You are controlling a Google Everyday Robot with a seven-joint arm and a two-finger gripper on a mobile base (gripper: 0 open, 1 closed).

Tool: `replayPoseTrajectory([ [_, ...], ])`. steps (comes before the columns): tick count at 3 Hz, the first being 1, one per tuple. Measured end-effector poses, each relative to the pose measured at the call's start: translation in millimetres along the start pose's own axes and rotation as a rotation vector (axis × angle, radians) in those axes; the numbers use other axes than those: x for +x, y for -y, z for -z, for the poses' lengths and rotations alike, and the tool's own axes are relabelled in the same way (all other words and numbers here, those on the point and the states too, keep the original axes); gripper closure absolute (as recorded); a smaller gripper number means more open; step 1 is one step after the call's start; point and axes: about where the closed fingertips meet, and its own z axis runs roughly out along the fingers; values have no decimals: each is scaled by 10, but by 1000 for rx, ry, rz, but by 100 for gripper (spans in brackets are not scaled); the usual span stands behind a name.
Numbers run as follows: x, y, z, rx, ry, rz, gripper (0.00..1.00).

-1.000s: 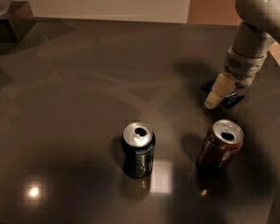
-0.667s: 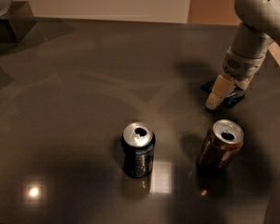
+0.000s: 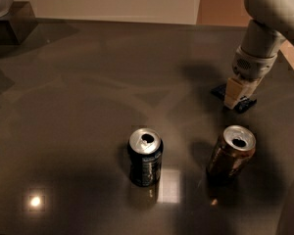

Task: Move rxbar blueberry near orange can

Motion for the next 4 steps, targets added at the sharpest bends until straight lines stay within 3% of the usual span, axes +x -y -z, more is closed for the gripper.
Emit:
replayPoseTrajectory([
  [1,-1,-2,35,0,0,0,85],
  [2,74,-89,99,8,-7,6,100],
  [4,315,-457,358,21,-8,102,100],
])
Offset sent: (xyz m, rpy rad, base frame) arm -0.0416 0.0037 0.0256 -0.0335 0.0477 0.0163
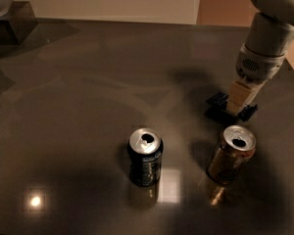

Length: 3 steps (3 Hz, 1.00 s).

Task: Move rxbar blueberry near orange can

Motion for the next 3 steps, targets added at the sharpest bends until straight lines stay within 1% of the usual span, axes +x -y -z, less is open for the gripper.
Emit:
replayPoseTrajectory([
  [2,308,-388,63,-26,-16,90,100],
  [3,447,-579,62,-45,-4,130,100],
])
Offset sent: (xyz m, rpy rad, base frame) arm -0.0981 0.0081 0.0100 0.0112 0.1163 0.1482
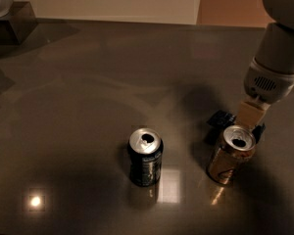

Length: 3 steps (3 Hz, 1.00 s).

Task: Move rxbar blueberry near orange can

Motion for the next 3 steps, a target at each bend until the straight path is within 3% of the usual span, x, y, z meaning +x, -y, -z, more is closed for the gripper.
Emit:
replayPoseTrajectory([
  [1,103,-135,-12,-14,16,26,100],
  [2,205,-223,-18,-24,18,45,84],
  [3,271,-281,-25,-36,22,67,61],
])
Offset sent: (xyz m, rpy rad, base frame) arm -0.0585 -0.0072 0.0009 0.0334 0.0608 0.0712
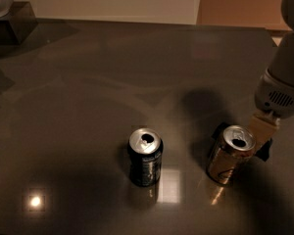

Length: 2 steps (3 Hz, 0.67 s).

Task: Move rxbar blueberry near orange can

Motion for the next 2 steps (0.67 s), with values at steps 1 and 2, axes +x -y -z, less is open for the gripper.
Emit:
replayPoseTrajectory([
  [1,60,-30,-33,-9,0,20,38],
  [2,26,-4,-37,2,12,21,15],
])
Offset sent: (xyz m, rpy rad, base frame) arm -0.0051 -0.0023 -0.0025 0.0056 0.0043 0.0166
